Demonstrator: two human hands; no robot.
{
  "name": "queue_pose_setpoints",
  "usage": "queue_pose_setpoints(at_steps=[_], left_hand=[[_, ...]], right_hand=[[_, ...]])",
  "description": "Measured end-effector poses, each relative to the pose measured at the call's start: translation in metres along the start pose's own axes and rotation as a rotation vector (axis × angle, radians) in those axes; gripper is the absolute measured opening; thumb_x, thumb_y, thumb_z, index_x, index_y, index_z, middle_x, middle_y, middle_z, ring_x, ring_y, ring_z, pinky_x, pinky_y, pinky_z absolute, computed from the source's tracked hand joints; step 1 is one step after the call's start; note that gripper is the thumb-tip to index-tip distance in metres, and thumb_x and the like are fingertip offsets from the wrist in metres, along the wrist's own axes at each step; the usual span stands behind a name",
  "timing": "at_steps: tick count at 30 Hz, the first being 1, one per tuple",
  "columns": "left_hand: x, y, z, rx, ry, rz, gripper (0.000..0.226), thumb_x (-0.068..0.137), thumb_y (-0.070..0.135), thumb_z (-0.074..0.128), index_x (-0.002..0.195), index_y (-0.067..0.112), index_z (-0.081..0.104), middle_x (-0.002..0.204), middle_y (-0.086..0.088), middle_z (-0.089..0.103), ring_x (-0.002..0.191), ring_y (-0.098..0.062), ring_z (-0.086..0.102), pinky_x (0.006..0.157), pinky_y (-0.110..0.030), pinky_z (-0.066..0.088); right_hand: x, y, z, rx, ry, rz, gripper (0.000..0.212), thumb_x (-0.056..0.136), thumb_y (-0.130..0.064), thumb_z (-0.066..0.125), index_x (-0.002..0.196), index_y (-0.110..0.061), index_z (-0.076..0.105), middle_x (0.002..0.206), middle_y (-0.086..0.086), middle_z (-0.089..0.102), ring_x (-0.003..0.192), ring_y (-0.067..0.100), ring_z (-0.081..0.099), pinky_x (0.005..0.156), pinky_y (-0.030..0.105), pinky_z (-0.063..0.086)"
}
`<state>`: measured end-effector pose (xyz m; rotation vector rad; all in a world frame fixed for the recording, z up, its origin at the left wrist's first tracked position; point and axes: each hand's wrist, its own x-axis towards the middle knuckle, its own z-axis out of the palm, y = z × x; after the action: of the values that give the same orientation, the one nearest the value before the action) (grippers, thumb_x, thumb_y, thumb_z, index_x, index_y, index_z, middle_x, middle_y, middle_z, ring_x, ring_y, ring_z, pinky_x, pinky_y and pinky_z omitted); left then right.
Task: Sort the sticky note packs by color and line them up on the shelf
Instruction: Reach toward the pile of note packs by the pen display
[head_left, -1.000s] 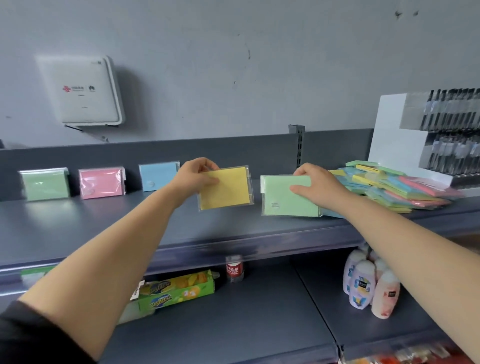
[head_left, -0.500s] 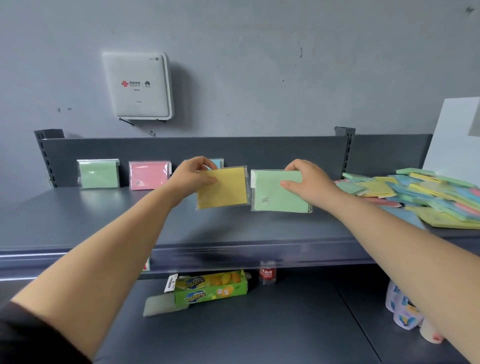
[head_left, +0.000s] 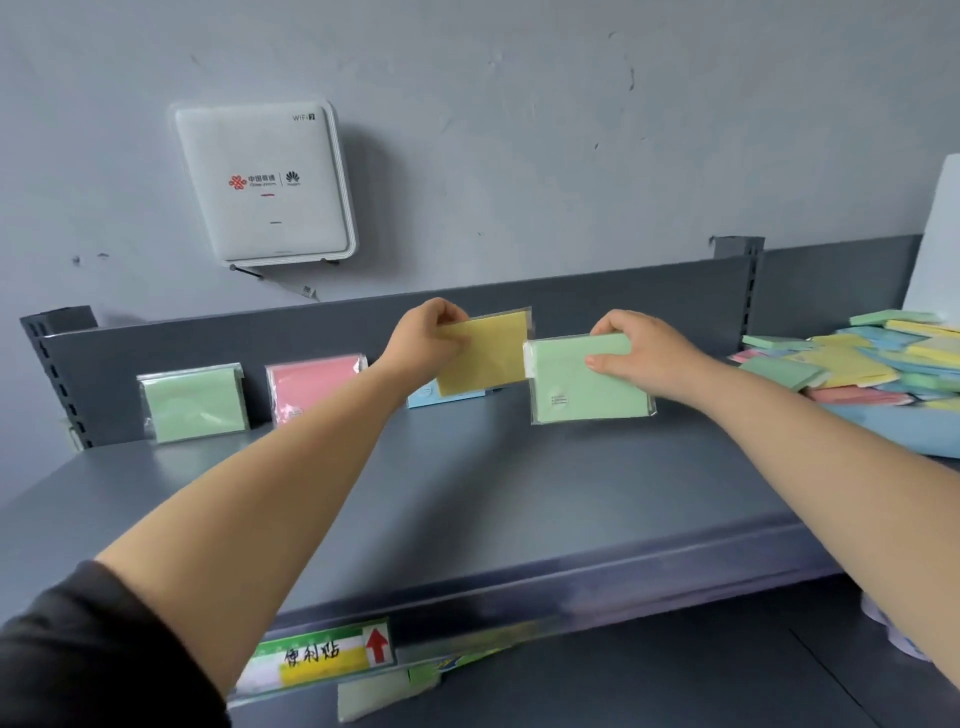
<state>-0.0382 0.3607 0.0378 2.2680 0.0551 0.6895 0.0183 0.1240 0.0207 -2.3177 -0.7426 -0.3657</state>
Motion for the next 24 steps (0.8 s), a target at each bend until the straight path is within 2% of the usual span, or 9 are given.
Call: queue_pose_setpoints(at_steps=[7,12,17,24], left_hand=[[0.043,0.003,0.03,0.07,-0.031,0.064,0.013,0.087,0.008,0.052,0.096,0.018,0.051,0.097,0.003,0.051,0.087,-0.016,0.048,0.061,-0.015,0.038],[0.064,0.0,0.064,0.123,-0.059,0.046,0.015,0.085,0.008,0.052,0.094,0.02,0.051,0.098,0.005,0.054,0.087,-0.017,0.049,0.075,-0.03,0.043],[0.077,-0.004,0.091,0.186,-0.068,0.03,0.021,0.085,0.009,0.054,0.105,0.015,0.056,0.101,0.004,0.055,0.088,-0.018,0.05,0.074,-0.028,0.041],[0.083,-0.009,0.111,0.402,-0.028,0.057,0.018,0.085,0.019,0.057,0.103,0.022,0.057,0.105,0.005,0.061,0.095,-0.02,0.056,0.069,-0.027,0.041]], right_hand=[[0.017,0.017,0.003,-0.058,-0.039,0.022,0.015,0.086,-0.023,0.062,0.096,-0.019,0.052,0.105,-0.007,0.051,0.099,0.012,0.045,0.079,0.024,0.032],[0.034,0.035,0.001,-0.095,-0.1,0.013,0.014,0.086,-0.023,0.062,0.095,-0.019,0.05,0.102,-0.007,0.049,0.097,0.012,0.043,0.078,0.024,0.031],[0.052,0.054,0.002,-0.097,-0.114,0.013,0.015,0.086,-0.023,0.062,0.095,-0.02,0.049,0.103,-0.007,0.048,0.098,0.012,0.042,0.078,0.024,0.031],[0.065,0.078,0.007,-0.003,-0.104,0.027,0.016,0.086,-0.023,0.062,0.097,-0.019,0.051,0.106,-0.006,0.049,0.097,0.013,0.045,0.076,0.025,0.033]])
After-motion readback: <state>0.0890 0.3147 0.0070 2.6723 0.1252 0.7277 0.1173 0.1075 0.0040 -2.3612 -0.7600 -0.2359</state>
